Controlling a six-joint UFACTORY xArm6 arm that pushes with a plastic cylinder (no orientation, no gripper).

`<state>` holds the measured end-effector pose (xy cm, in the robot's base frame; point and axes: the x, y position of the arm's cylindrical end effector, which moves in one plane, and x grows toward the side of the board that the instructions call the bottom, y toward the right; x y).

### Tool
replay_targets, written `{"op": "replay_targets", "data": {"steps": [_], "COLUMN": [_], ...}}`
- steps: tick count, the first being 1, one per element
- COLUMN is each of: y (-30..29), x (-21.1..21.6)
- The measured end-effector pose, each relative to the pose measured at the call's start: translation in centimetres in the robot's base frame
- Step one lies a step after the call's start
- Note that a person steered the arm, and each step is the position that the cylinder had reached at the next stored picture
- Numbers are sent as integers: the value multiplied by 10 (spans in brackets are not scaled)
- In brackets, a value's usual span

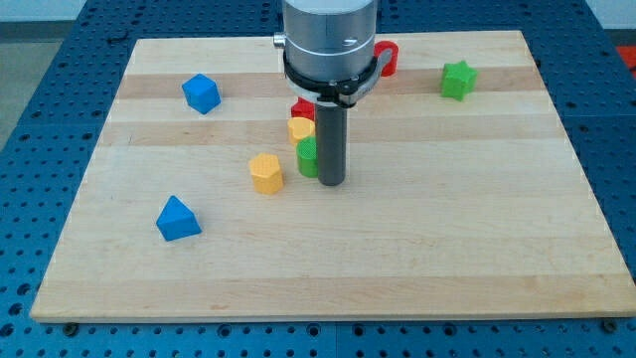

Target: Slide the yellow hexagon to the left side of yellow heart

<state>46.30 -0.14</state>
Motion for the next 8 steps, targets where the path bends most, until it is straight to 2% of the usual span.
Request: {"op": "replay_targets", "data": {"steps": [1, 2, 4, 5, 8], "y": [6, -16, -78, -89, -74], "x": [32, 51, 45, 45, 34]}}
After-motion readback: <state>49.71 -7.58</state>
